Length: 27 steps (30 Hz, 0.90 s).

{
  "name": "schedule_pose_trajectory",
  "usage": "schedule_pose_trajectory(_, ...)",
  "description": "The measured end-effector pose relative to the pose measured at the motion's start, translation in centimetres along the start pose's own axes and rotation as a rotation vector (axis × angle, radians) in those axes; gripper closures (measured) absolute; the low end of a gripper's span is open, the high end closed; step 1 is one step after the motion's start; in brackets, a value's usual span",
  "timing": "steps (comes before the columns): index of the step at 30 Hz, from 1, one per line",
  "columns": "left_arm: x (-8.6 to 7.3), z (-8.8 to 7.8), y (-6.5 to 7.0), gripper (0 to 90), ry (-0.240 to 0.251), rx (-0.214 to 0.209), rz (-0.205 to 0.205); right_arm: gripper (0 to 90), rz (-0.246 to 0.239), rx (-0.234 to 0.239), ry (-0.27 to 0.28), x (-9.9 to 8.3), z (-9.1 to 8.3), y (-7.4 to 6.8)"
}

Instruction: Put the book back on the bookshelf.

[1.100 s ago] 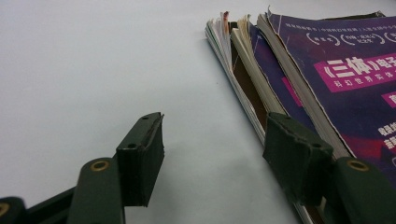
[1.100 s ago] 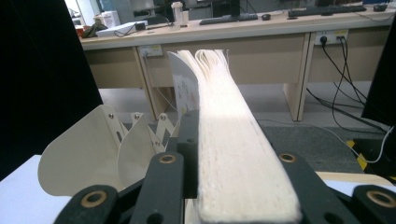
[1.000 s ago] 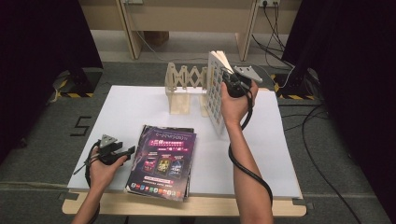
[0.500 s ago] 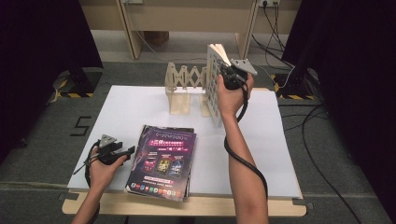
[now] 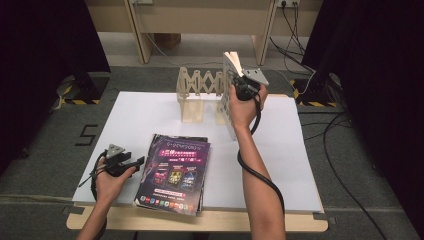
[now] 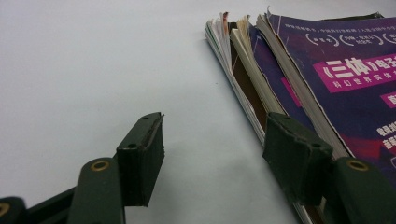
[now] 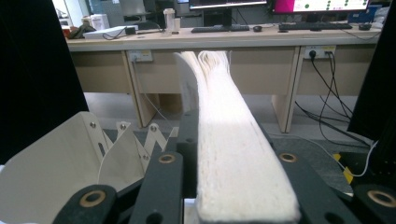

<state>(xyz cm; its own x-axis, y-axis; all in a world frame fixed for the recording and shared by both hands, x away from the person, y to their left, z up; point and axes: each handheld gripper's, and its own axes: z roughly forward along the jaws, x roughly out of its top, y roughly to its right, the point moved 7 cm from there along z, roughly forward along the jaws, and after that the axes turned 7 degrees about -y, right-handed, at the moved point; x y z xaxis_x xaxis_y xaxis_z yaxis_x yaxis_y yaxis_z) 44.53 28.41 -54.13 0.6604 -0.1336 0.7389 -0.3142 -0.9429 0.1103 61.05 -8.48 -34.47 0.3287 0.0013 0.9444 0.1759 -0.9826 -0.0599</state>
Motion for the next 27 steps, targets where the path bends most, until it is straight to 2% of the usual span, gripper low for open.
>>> schedule_pose_trajectory(10,0.0,0.0,0.1,37.4,-0.001,0.002,0.009,72.4,0.010,0.001,-0.054,-0.1,-0.7,0.6)
schedule_pose_trajectory(17,0.0,0.0,0.1,37.4,-0.003,0.004,0.008,68.5,0.042,0.045,-0.083,0.1,-0.9,1.1)
schedule_pose_trajectory(21,0.0,0.0,0.1,37.4,-0.003,0.004,0.009,65.7,0.036,0.057,-0.109,0.3,-0.8,1.2)
schedule_pose_trajectory(27,0.0,0.0,0.1,37.4,-0.003,0.001,0.007,64.0,0.033,0.057,-0.105,0.1,-1.1,1.4)
